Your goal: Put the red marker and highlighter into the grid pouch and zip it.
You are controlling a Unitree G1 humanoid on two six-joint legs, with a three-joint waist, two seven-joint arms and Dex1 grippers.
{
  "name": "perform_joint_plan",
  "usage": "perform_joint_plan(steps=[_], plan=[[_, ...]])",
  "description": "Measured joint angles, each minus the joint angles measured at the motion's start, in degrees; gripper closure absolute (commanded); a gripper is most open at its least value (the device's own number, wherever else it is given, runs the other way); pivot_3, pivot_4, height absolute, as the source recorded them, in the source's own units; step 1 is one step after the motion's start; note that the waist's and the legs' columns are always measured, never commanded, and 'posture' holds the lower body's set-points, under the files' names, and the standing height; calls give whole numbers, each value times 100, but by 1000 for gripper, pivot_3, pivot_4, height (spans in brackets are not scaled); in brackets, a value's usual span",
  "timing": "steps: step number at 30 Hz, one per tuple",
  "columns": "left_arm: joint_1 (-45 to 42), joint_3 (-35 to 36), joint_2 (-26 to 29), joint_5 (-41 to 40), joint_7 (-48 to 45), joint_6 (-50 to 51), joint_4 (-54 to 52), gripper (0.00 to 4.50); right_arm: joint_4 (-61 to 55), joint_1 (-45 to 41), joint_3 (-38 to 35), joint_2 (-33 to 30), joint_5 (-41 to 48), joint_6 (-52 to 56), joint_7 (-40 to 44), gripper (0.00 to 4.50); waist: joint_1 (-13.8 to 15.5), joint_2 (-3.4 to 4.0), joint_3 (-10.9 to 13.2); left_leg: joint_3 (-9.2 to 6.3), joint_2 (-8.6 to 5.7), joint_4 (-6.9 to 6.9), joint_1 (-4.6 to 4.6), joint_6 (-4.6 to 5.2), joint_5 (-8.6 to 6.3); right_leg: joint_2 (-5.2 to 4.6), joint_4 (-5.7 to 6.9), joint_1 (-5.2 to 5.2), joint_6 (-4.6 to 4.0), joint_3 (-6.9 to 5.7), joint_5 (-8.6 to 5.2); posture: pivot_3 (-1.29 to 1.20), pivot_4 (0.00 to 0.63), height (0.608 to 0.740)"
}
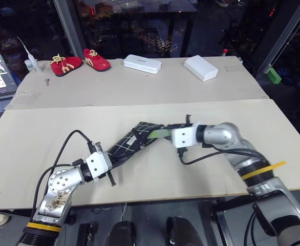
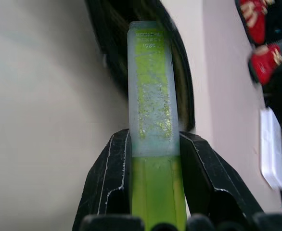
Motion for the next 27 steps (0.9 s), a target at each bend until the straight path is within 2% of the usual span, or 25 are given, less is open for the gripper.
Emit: perform_joint_plan(steps=[8, 17, 18, 19, 22, 27], plan=[[-43, 8, 8, -6, -57, 15, 4, 4500, 451, -431, 491, 497, -381, -634, -291, 3474, 26, 0, 0, 9, 1, 0, -3, -2, 1, -5, 0, 1, 0, -2, 0, 0, 150, 740], [-85, 7, 10, -20, -164, 15, 2, 4500, 797, -472, 536, 735, -311, -1344, -342, 3474, -3, 0, 0, 10, 1, 0, 0, -3, 2, -2, 3, 1, 0, -2, 0, 0, 150, 740], [-86, 7, 9, -20, -165, 15, 2, 4500, 816, -472, 527, 743, -248, -1327, -317, 2469, -3, 0, 0, 10, 2, 0, 0, -4, 2, -2, 4, 1, 0, -2, 0, 0, 150, 740], [-86, 8, 9, -20, -165, 15, 2, 4500, 817, -472, 516, 745, -215, -1318, -291, 2352, 1, 0, 0, 10, 2, 0, 0, -4, 2, -3, 4, 1, 0, -2, 0, 0, 150, 740], [-86, 6, 5, -20, -164, 15, 2, 4500, 833, -490, 452, 722, -116, -1270, -299, 1262, 6, 0, 0, 9, 3, 0, -1, -4, 2, -5, 4, 1, 0, -2, 0, 0, 150, 740], [-90, 5, -12, -19, -141, 15, 2, 4500, 908, -603, 98, 302, 308, -1245, -129, 1262, 27, 0, 0, 9, 2, 0, -2, -4, 2, -6, 2, 1, 0, -3, 0, 0, 150, 740]])
